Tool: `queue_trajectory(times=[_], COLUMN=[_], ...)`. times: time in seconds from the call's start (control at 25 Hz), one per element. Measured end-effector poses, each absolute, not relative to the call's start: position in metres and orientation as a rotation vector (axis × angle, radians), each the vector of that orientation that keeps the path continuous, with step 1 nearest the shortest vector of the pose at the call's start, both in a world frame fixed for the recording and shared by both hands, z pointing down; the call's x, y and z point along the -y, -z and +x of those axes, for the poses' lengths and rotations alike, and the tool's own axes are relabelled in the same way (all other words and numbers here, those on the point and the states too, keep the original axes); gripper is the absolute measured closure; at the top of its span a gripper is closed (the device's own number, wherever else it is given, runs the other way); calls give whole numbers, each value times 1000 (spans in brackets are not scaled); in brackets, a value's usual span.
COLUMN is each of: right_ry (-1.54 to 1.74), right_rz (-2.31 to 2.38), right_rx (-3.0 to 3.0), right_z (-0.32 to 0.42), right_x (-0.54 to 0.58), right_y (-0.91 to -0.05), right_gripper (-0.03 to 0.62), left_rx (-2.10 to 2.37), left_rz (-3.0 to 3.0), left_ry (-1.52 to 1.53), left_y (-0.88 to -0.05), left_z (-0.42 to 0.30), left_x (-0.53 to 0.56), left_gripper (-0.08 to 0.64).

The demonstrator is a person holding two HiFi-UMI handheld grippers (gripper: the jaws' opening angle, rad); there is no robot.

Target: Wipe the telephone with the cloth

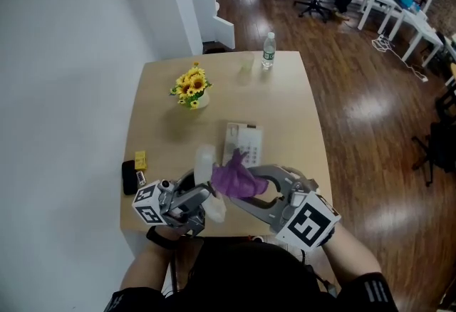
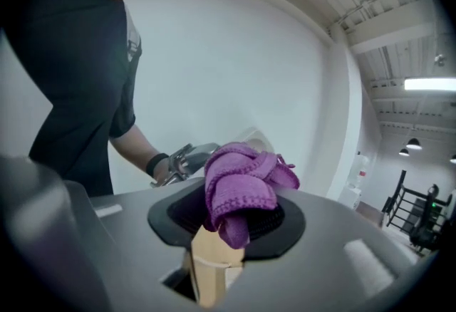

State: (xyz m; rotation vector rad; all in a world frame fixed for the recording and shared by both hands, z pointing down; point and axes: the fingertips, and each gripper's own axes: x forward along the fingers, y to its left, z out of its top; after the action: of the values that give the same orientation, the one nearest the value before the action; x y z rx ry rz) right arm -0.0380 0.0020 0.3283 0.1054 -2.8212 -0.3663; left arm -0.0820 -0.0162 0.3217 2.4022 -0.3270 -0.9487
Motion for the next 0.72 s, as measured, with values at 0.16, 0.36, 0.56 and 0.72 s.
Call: queue_trajectory(times=[0.16, 0.36, 0.56, 0.72], right_ry=[325, 267, 316, 425], right_rz=[42, 121, 79, -63], right_rx=[2774, 2797, 2737, 2672], right_z=[-30, -36, -59, -64], right_x=[-20, -16, -13, -34], right_y=[-355, -361, -354, -360], right_gripper=[452, 451, 451, 453], left_rx=[335, 355, 382, 395], left_rz=[2401, 2428, 2415, 2421], left_ry=[1007, 988, 990, 986], left_y=[-312, -304, -306, -306], left_z=[-92, -90, -88, -94], left_x=[21, 22, 23, 24], left_gripper=[342, 342, 342, 342])
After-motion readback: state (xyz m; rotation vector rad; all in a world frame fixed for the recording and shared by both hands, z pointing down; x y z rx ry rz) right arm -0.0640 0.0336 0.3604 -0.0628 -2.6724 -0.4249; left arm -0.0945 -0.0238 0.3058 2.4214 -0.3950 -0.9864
